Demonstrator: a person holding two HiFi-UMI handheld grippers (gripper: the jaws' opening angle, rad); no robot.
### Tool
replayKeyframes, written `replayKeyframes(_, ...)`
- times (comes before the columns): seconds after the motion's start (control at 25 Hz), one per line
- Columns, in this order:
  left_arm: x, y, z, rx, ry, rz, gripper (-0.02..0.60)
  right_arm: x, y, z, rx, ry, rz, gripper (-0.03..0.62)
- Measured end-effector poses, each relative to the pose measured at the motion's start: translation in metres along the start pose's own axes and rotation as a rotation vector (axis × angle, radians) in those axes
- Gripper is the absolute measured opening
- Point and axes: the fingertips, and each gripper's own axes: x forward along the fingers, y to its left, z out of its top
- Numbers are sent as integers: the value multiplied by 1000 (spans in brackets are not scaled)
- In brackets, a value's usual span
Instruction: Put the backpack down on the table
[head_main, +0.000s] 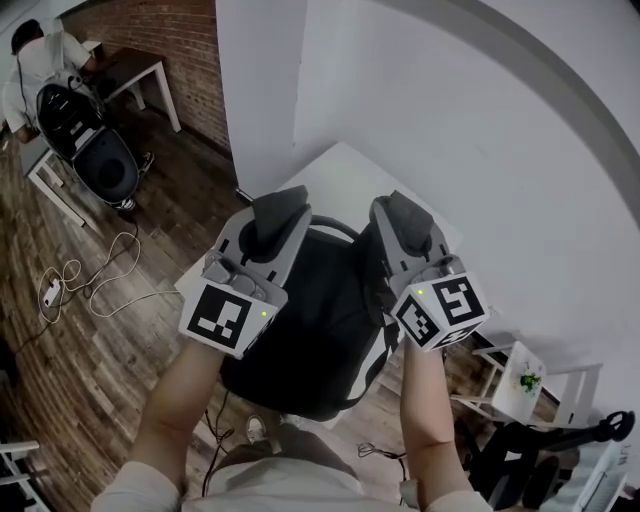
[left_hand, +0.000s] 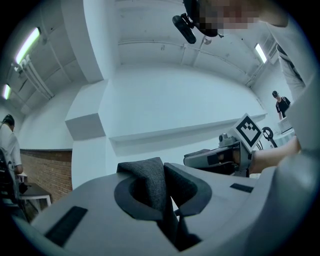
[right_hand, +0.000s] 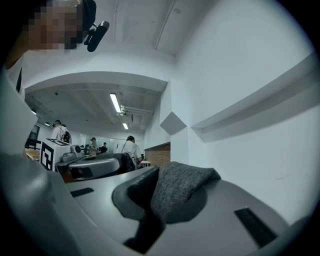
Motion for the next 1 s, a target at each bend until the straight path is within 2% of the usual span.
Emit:
replayKeyframes(0.36, 27, 10, -16, 16, -24, 76, 49, 15, -33, -14, -5, -20, -10, 52)
replayKeyframes(0.6, 43, 20, -18, 19, -43, 87, 49, 32, -49, -10, -57, -40, -27, 52)
replayKeyframes(1.0, 70, 26, -65, 11, 9, 100, 49, 46, -66, -46, -138, -5, -45, 54)
